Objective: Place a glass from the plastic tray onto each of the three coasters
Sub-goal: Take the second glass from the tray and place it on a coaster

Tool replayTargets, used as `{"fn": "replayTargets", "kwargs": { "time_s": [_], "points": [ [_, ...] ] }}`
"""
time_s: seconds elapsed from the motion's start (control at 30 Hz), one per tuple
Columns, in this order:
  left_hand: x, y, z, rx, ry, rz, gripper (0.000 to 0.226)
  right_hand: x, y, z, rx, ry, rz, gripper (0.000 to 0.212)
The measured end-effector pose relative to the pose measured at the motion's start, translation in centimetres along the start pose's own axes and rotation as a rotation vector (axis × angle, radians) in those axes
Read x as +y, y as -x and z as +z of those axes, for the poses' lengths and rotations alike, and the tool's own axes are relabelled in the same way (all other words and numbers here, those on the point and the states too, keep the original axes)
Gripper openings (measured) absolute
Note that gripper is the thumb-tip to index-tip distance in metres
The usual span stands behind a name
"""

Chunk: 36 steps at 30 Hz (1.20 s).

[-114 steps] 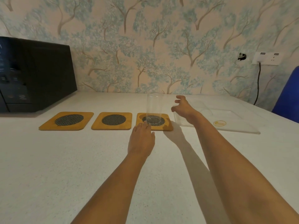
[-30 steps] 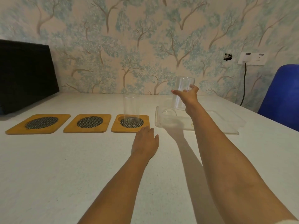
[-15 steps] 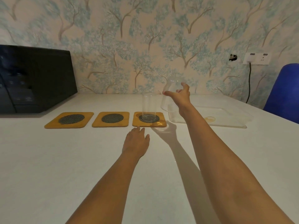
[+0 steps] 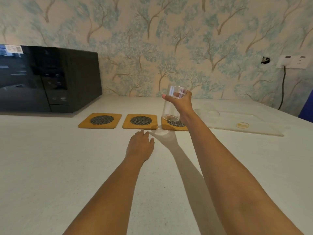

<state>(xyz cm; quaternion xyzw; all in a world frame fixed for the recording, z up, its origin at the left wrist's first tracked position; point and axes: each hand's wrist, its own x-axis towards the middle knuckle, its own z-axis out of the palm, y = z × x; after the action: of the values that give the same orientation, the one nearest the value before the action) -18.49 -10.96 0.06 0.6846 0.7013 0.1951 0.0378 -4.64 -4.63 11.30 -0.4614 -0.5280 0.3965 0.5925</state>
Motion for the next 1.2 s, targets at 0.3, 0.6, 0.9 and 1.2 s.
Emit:
{"fn": "replayTargets", "kwargs": {
  "time_s": [0.3,0.6,0.9,1.2],
  "points": [
    [-3.6,-1.0,-1.1,0.037,0.030,-0.059,0.053,0.9,-1.2,5.2,-0.177,-0.093,0.171,0.086],
    [-3.7,-1.5,-0.6,0.047,-0.006,-0.023,0.051,2.9,-3.1,8.3,-0.135,0.085,0.077,0.086],
    [-3.9,-2.0,0.2,0.066,-0.069,-0.051,0.055,4.1,-4.9,10.4,-0.090,0.163,0.013,0.072],
    [-3.7,-1.9,-0.1,0.052,-0.074,-0.048,0.056,4.9,-5.8,12.3,-0.106,0.167,0.022,0.072]
  ]
}}
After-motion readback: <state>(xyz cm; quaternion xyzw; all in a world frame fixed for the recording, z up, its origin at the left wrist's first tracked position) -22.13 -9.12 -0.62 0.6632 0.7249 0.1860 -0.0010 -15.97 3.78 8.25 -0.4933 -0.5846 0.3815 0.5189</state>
